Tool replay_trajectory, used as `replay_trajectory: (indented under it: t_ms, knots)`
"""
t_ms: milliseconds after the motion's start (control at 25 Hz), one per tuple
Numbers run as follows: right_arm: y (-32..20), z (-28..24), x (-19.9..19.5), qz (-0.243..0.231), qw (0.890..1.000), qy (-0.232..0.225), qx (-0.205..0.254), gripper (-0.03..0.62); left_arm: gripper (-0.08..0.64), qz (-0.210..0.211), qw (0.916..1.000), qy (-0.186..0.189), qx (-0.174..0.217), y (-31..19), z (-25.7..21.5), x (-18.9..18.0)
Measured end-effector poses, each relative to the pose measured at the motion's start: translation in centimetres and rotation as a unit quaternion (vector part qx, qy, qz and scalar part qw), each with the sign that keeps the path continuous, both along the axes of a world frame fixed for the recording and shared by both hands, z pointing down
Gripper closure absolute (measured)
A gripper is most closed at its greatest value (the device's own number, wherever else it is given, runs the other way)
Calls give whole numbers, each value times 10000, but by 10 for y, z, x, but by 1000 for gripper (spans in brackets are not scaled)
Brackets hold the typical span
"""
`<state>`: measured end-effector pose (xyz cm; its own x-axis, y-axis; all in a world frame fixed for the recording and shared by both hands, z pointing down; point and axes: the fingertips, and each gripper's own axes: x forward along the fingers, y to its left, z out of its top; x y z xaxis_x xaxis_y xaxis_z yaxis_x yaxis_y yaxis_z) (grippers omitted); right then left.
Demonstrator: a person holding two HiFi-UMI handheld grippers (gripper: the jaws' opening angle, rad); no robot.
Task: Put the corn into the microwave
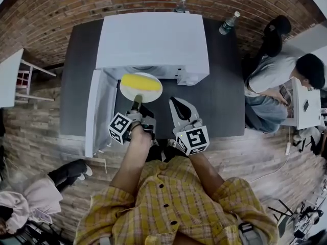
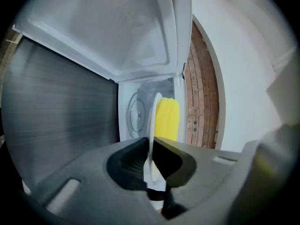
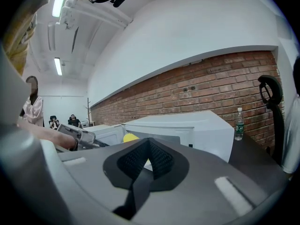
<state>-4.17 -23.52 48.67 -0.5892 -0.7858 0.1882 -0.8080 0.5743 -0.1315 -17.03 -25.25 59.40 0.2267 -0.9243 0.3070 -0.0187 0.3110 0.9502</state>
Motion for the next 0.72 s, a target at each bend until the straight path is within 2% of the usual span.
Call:
replay_trajectory:
  t_ms: [720]
  knots:
    - [-13, 19, -8, 135, 9996, 142, -195, 588, 535, -205, 9993, -49, -319, -49, 59, -15]
